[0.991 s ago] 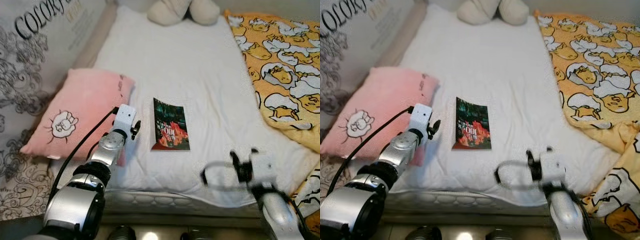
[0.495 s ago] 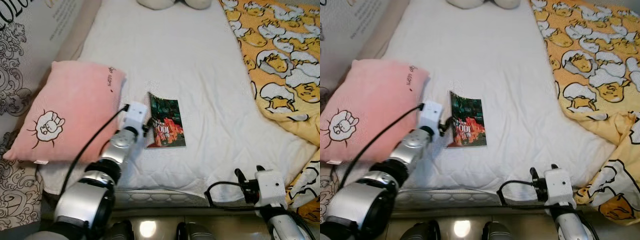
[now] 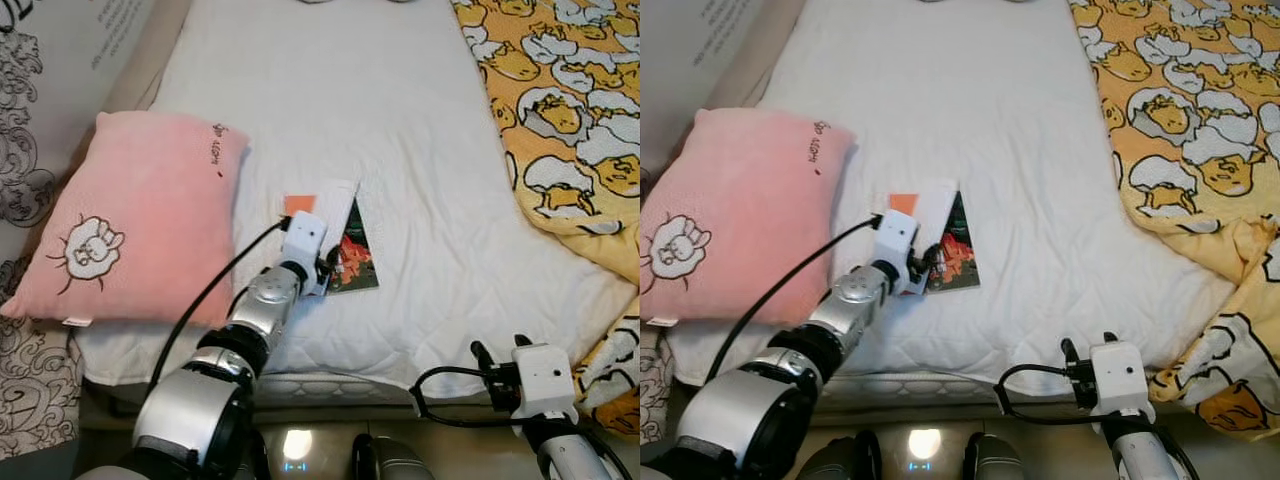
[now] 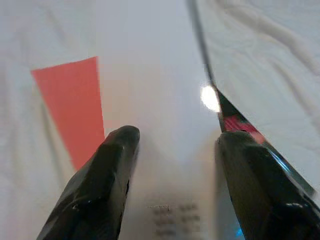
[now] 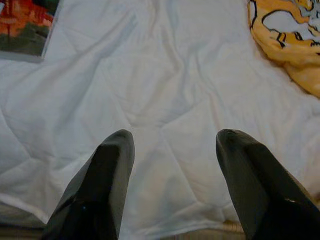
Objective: Clean up the room
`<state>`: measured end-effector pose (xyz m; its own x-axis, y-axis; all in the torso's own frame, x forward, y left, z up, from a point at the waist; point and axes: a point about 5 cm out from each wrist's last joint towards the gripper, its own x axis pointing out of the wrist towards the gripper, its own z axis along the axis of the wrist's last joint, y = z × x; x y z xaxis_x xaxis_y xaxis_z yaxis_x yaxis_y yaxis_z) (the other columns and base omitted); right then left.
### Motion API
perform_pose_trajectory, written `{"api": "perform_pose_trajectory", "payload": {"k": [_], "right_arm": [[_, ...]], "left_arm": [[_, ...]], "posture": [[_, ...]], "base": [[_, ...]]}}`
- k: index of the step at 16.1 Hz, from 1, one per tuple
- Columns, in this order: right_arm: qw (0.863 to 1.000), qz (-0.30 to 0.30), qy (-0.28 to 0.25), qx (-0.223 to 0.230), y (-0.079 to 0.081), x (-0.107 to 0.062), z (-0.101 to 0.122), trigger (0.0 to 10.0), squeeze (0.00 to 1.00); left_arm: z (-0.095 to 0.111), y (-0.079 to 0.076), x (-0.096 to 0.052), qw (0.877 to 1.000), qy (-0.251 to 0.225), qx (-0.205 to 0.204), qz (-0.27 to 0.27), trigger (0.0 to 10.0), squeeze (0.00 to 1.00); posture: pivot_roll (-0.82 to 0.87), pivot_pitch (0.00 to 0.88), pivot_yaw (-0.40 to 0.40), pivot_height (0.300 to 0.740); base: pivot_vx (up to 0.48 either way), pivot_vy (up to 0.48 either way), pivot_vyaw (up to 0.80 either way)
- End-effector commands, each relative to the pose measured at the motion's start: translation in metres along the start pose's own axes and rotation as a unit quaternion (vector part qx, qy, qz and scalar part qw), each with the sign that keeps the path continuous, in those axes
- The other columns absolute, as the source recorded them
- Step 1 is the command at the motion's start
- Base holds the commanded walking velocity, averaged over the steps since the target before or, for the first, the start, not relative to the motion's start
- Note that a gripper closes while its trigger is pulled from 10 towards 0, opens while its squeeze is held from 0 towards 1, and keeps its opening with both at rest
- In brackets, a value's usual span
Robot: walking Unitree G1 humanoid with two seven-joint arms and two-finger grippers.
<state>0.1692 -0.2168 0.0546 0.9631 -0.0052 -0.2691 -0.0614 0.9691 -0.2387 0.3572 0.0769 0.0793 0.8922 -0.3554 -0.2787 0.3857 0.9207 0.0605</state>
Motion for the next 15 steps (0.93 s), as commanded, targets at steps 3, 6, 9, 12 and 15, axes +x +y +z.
{"api": "perform_pose_trajectory", "payload": {"k": [3,6,9,12,15], "right_arm": [[1.000,-0.001,0.013,-0.003,-0.004,-0.003,-0.003,10.0,0.00],[1.000,0.003,0.015,-0.004,-0.003,-0.002,-0.003,10.0,0.00],[1.000,0.007,0.015,-0.005,-0.002,0.001,-0.003,10.0,0.00],[1.000,0.010,0.013,-0.006,-0.003,0.004,-0.002,10.0,0.00],[1.000,0.017,0.013,-0.010,-0.002,0.006,-0.002,10.0,0.00]], "left_arm": [[0.012,0.054,-0.009,0.992,-0.021,0.029,0.121,10.0,0.00],[0.013,0.087,-0.021,0.980,-0.018,0.054,0.192,10.0,0.00],[0.009,0.098,-0.026,0.971,-0.001,0.106,0.214,10.0,0.00],[0.007,0.084,-0.023,0.971,-0.011,0.154,0.183,10.0,0.00],[0.002,0.042,-0.011,0.972,-0.018,0.211,0.099,10.0,0.00]], "posture": [[-0.32,0.212,-0.039,0.740],[-0.31,0.208,-0.045,0.740],[-0.30,0.201,-0.048,0.740],[-0.30,0.189,-0.052,0.740],[-0.29,0.187,-0.056,0.740]], "base": [[0.000,0.000,0.00],[0.000,0.000,0.00],[0.000,0.000,0.00],[0.000,0.000,0.00],[0.000,0.000,0.00]]}}
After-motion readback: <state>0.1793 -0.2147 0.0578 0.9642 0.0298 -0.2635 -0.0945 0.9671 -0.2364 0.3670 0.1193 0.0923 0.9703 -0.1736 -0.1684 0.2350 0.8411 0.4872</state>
